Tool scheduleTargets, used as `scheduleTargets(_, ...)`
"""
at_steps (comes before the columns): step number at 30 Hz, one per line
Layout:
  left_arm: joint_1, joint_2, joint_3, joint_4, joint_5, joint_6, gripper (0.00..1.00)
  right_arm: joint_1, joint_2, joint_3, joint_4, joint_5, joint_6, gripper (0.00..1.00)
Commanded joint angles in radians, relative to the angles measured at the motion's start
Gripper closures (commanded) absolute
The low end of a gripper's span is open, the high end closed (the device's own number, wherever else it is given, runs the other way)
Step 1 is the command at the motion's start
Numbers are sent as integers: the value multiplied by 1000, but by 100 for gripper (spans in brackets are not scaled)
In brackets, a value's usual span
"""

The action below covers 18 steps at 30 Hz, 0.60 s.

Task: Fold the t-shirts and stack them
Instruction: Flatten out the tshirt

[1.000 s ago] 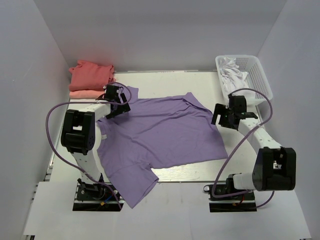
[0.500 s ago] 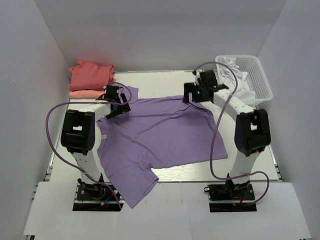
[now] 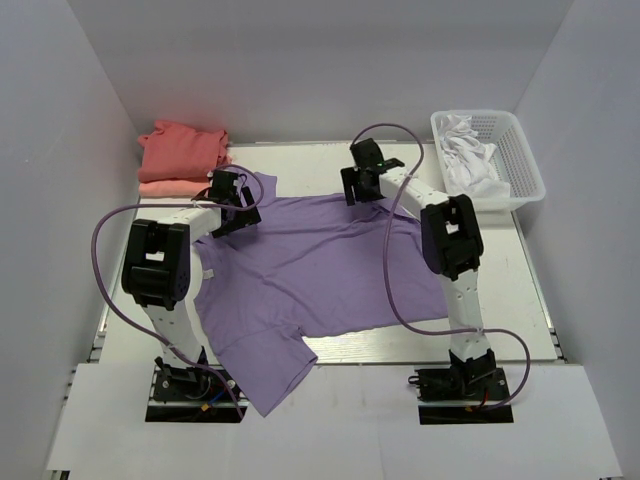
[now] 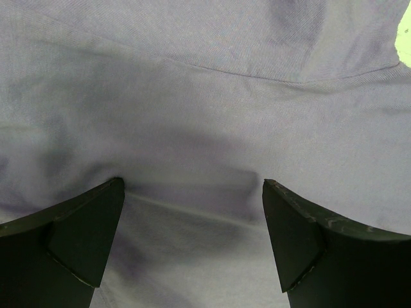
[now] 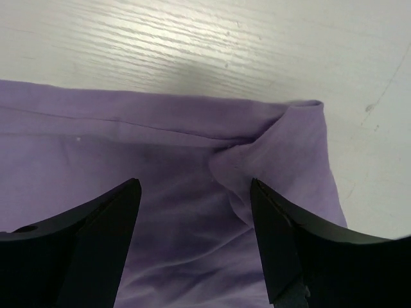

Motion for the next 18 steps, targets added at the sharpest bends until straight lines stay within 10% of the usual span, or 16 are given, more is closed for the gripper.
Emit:
scheduleTargets(1, 8, 31, -48, -98, 6, -2, 1, 14, 10, 67, -40, 163, 33, 26)
scheduleTargets(7, 17, 31, -48, -98, 6, -2, 1, 15, 44, 96, -83, 264, 84, 46)
scheduleTargets(13, 17, 40, -48, -98, 6, -2, 1, 11, 38, 70, -66, 323, 93, 97)
scheduleTargets(18, 17, 40, -48, -98, -3, -2, 1, 9, 21, 66, -36, 332, 62, 100)
